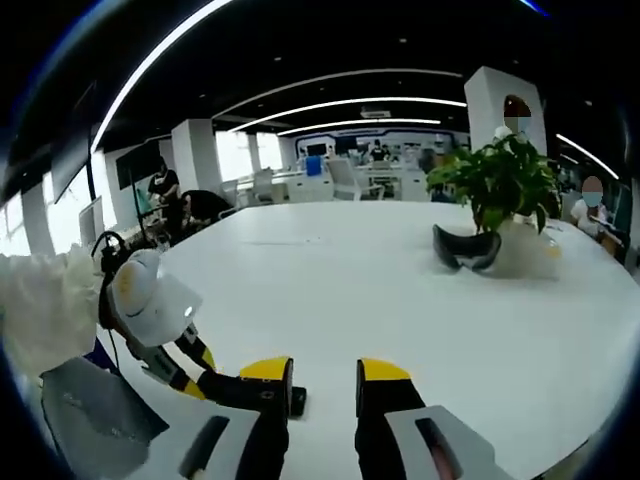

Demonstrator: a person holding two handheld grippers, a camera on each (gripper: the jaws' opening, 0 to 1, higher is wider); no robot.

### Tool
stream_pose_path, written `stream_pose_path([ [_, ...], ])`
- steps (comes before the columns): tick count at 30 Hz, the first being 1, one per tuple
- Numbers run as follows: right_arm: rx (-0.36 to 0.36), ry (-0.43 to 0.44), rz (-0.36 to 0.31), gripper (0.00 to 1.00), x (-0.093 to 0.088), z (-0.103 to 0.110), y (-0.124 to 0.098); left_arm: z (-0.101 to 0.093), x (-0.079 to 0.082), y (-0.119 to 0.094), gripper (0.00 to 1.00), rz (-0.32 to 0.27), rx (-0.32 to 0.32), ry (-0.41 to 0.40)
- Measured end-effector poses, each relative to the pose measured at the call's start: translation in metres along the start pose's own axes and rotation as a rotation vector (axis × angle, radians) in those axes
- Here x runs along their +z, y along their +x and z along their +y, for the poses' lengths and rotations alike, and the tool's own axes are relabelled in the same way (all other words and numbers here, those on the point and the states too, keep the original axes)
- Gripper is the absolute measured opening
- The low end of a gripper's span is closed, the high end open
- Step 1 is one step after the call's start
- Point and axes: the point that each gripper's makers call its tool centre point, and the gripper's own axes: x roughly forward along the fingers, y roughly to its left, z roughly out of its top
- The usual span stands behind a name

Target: Press the specified remote control buttons in sequence, fully releasing each button before pressing the next.

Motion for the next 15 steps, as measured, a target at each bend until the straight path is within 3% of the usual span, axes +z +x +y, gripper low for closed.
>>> stream_pose_path([
  [11,0.013,-0.002,0.005,0.1,0.0,0.003,-0.001,-0.016,-0.002,-0.001,0.23,-0.003,0.002,0.002],
  [15,0.031,-0.004,0.034,0.0,-0.004,0.006,0.0,-0.023,-0.003,-0.001,0.23,-0.008,0.0,0.002],
])
